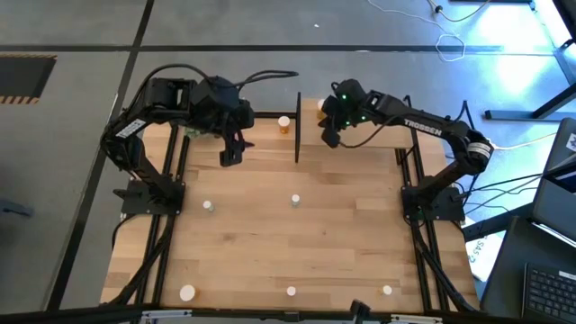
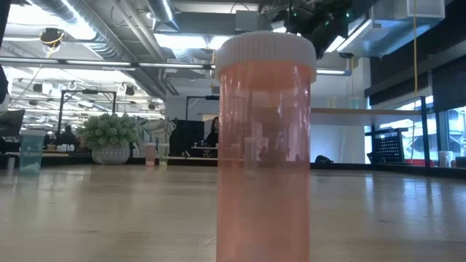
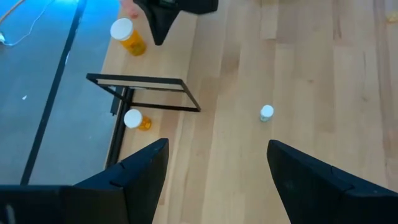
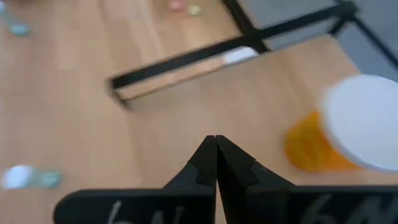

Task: Pick and place medicine bottles onto shelf by color
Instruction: Put the middle orange pill bottle on the shelf

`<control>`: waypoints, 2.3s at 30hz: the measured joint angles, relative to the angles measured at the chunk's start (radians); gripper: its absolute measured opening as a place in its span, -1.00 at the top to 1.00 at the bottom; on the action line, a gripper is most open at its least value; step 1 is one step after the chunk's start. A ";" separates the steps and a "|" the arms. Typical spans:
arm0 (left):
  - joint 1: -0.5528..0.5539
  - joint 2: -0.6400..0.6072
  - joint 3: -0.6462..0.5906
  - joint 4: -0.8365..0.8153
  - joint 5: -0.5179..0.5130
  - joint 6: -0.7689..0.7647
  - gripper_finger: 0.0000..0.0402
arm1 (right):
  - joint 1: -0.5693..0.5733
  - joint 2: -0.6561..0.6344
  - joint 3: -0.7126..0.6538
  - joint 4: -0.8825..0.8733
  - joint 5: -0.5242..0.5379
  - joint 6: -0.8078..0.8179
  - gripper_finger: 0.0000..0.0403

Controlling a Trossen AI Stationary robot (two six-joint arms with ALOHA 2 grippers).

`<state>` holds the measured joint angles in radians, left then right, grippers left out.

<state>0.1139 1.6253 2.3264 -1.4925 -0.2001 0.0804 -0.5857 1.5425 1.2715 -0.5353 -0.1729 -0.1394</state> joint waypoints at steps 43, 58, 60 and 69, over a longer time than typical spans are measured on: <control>0.000 0.000 0.000 0.000 0.000 -0.021 -0.34 | -0.039 0.000 -0.072 0.154 0.093 -0.024 1.00; 0.000 0.000 0.000 -0.006 0.000 -0.018 -0.34 | -0.041 0.000 -0.072 0.129 0.089 -0.031 0.99; 0.000 0.000 0.000 -0.020 0.000 -0.019 -0.34 | -0.041 0.000 -0.072 0.105 0.089 -0.021 0.99; 0.000 0.000 0.000 -0.026 0.000 -0.020 -0.34 | -0.061 0.024 -0.072 0.160 0.127 -0.049 0.99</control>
<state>0.1135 1.6253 2.3264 -1.5188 -0.2001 0.0605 -0.6464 1.5662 1.1995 -0.3756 -0.0459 -0.1885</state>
